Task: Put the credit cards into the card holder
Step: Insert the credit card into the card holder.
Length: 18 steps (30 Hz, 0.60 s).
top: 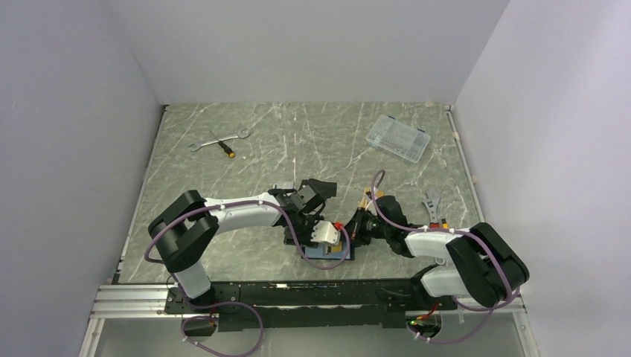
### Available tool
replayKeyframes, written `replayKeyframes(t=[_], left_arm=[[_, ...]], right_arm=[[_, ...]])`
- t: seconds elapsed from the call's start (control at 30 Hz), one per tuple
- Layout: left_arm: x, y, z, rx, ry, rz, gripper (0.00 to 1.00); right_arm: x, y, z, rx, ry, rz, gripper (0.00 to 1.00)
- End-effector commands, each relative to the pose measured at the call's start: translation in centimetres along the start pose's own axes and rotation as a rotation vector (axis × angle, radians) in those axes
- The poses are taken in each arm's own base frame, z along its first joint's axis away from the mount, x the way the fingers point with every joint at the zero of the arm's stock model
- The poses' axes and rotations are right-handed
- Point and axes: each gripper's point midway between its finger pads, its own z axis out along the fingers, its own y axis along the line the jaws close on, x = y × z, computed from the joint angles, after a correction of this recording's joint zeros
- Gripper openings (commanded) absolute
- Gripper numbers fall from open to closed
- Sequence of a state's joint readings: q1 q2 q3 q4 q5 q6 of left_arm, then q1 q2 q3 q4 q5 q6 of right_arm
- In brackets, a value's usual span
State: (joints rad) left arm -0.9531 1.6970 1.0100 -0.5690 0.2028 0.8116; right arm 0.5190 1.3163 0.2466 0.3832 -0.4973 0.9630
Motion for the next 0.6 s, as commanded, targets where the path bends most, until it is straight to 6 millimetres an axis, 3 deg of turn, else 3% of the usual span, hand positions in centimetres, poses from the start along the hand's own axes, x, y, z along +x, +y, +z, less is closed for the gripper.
replayKeyframes(t=[0.0,0.57], left_arm=[[0.7,-0.5,1.0,-0.002,0.028,-0.013,0.52],[2.0,-1.2,1.8,-0.001,0.101,-0.035,0.41]], right_arm=[[-0.8,1.0,0.1,-0.054,-0.069,-0.016,0.0],[-1.3,2.2,-1.6,-0.096,-0.158,-0.023,0.0]])
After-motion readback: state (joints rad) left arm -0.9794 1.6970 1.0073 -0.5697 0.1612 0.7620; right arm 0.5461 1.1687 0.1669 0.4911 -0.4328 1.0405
